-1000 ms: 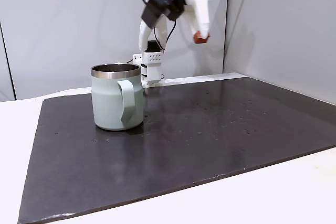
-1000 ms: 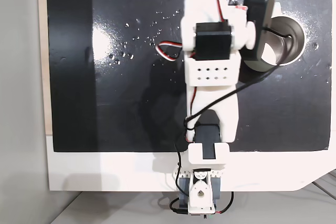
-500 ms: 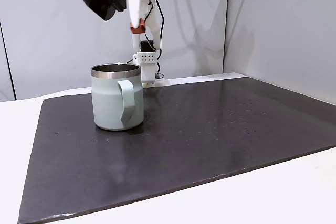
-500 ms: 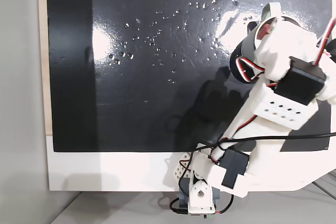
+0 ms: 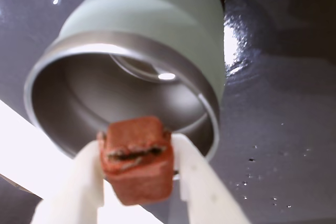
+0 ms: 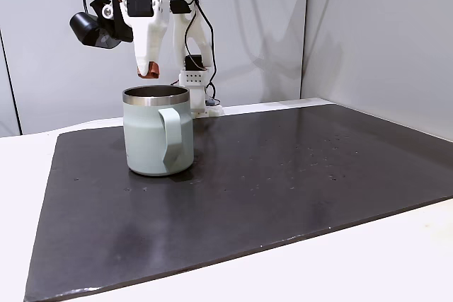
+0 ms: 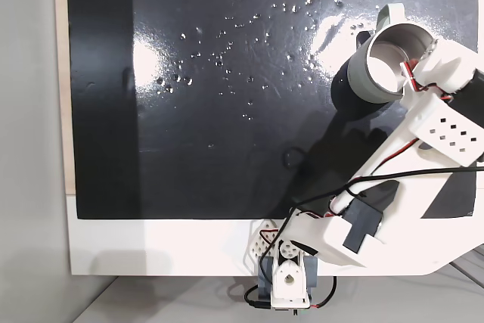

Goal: Grasp a cube and put it in the cup.

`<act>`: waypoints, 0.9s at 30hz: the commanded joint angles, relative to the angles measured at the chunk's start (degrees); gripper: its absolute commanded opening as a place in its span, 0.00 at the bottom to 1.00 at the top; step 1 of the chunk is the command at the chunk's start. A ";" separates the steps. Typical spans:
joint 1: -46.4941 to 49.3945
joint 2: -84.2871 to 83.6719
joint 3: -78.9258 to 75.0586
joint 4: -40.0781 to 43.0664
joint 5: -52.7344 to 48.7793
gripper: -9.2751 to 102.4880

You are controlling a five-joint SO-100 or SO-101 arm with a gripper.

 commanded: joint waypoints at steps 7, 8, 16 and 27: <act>-0.09 -2.20 -2.20 0.26 -2.46 0.09; -0.09 -2.29 -2.20 0.26 -2.46 0.09; 0.00 -1.14 -2.11 0.44 -2.72 0.24; 0.53 3.96 3.08 0.62 -3.16 0.33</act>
